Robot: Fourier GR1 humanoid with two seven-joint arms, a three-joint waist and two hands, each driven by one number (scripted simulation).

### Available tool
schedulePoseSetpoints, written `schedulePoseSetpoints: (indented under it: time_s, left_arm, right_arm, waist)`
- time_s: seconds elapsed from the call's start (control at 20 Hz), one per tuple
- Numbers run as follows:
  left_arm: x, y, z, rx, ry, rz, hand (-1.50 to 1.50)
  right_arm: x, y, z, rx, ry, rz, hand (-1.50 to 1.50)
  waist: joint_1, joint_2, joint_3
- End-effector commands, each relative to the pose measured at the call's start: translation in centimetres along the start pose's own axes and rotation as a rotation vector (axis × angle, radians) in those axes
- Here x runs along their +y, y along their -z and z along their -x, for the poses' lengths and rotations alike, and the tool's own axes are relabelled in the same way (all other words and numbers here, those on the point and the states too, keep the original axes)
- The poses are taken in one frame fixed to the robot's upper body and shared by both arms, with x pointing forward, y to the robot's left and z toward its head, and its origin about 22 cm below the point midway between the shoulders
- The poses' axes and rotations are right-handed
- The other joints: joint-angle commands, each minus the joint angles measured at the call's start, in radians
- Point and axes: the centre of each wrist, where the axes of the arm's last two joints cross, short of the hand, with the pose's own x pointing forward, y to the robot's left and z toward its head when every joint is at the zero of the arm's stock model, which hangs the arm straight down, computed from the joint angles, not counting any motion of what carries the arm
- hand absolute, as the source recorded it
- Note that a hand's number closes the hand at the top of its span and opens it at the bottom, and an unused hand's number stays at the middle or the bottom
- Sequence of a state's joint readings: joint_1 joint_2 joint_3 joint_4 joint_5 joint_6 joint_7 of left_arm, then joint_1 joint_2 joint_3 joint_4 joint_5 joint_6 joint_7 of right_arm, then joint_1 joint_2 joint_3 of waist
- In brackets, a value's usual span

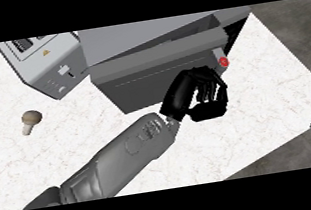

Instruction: Pick up the milk, place it into the microwave and close the microwave

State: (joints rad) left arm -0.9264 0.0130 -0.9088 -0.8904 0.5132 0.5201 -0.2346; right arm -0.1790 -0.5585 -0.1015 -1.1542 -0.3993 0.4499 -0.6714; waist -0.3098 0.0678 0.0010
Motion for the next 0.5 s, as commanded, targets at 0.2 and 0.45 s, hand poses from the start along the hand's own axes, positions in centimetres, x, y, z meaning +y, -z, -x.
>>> schedulePoseSetpoints:
  time_s: [0.2, 0.45]
  left_arm:
    - [0.9, 3.1, -2.7, -0.038, 0.005, -0.055, 1.5]
    - [1.2, 3.6, -2.8, -0.043, 0.024, -0.082, 1.5]
  right_arm:
    - [0.8, 2.7, -0.7, -0.07, 0.092, -0.098, -1.5]
    - [0.5, 4.3, -2.0, -0.084, 0.09, -0.16, -1.5]
  waist:
    - [-0.05, 0.02, 0.004]
    - [-0.065, 0.023, 0.004]
